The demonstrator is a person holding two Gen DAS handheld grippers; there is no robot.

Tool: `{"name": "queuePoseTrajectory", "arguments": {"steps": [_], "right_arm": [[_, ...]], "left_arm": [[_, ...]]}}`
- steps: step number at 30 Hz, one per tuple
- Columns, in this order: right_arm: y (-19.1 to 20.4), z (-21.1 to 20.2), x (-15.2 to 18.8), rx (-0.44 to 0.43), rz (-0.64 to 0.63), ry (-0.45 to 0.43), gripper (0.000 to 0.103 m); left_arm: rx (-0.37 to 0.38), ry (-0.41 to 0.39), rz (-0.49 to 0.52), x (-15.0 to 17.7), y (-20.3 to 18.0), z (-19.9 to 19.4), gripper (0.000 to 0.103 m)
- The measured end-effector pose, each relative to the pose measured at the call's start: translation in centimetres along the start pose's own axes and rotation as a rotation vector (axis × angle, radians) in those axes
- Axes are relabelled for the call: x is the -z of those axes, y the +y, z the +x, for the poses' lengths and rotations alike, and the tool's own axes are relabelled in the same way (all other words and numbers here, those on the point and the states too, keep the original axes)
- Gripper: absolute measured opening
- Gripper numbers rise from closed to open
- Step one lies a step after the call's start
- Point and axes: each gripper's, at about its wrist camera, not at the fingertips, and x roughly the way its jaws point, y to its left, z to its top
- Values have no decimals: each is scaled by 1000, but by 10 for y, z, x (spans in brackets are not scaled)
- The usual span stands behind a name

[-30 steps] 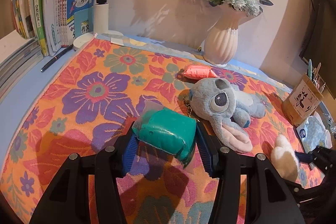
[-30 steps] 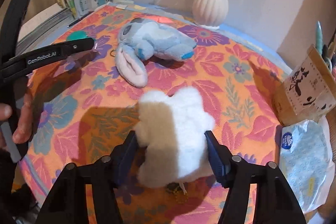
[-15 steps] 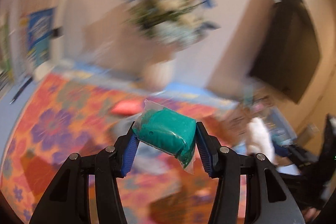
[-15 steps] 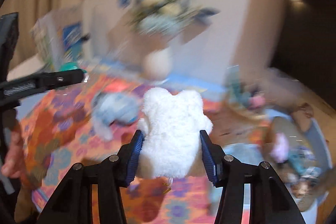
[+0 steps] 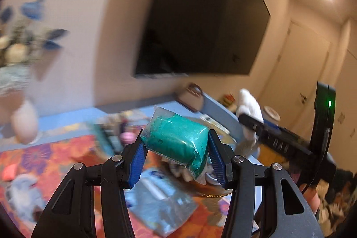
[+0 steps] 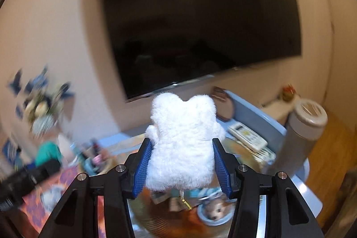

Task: Organize soft objects
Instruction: 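Carry the plush and pouch to the glass plate and open both tools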

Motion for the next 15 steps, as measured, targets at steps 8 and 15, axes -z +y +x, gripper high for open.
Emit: {"name": "queuePoseTrajectory", "arguments": {"steps": [8,15], "right_arm": [[-54,45,11,98,108,107,53],[-71,66,20,62,185,213,60]], "left_arm": [[65,146,114,22,-41,81,53],[53,278,152,45,-47,126,92]]}}
